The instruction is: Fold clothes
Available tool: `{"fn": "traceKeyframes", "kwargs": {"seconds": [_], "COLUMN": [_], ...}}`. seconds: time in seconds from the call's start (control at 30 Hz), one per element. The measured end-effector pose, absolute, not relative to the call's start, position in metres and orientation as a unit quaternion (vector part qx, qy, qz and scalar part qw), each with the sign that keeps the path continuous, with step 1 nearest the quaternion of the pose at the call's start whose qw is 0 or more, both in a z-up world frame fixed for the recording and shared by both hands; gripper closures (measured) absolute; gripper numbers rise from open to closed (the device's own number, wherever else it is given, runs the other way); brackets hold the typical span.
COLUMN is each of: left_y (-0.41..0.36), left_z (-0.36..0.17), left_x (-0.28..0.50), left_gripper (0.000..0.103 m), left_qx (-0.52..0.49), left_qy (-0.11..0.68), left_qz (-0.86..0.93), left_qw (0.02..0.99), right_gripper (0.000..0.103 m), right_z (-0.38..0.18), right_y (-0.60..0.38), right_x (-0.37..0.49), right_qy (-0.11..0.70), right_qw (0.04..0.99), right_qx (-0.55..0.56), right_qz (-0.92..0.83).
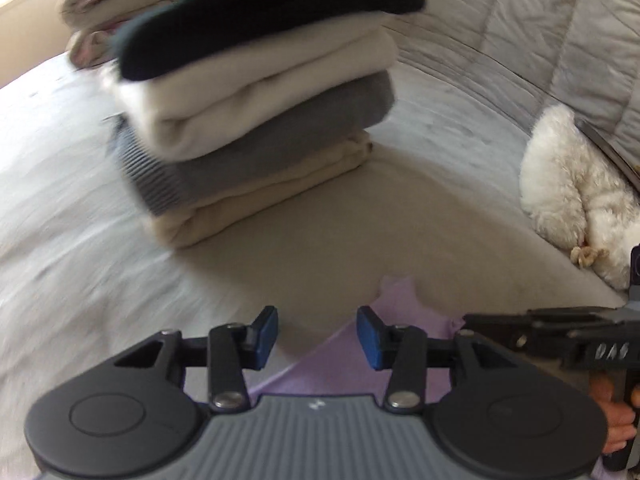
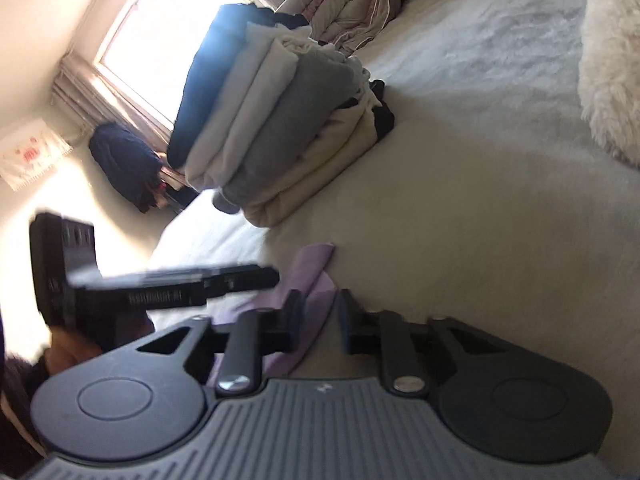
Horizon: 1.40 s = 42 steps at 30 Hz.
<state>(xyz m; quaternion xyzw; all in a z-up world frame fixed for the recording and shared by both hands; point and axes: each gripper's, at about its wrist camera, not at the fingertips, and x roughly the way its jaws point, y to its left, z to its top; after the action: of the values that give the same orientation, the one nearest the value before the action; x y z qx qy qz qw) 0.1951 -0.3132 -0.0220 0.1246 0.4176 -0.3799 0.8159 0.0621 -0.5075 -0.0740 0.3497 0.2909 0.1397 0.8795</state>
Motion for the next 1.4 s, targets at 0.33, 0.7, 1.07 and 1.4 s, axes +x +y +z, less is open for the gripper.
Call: {"fn": "traceKeyframes", "kwargs": {"seconds": [0.33, 0.7, 1.07, 1.4], "left_y": [-0.345, -0.347, -0.345, -0.356], "left_z": [-0.013, -0.02, -0.016, -0.021], "left_x": [0.201, 0.197, 0.203, 0.193], "left_gripper": [0.053, 0.055, 0.051, 0.099], "left_qx": [0.116, 0.133, 0.118, 0.147], "left_qy": [0.432, 0.433, 0.446, 0.432], "left_qz": [-0.411, -0.383, -0.402, -0.434], "left_qw": [0.794, 0.805, 0.791, 0.777], "right_gripper": [0.078, 0.1, 0.1, 0.085], "right_z": [-0.075, -0.071, -0.056, -0.051], "right_y": [-0.503, -0.499, -0.512, -0.509], "right_x": [0.059, 0.06, 0.039, 0.032], "right_qy": [0.279, 0.276, 0.277, 0.271], "right_qw": [0.886, 0.897, 0.9, 0.911], "right_qx": [0.34, 0.313, 0.306, 0.29], "right_qz": [0.149, 0.146, 0.14, 0.112]}}
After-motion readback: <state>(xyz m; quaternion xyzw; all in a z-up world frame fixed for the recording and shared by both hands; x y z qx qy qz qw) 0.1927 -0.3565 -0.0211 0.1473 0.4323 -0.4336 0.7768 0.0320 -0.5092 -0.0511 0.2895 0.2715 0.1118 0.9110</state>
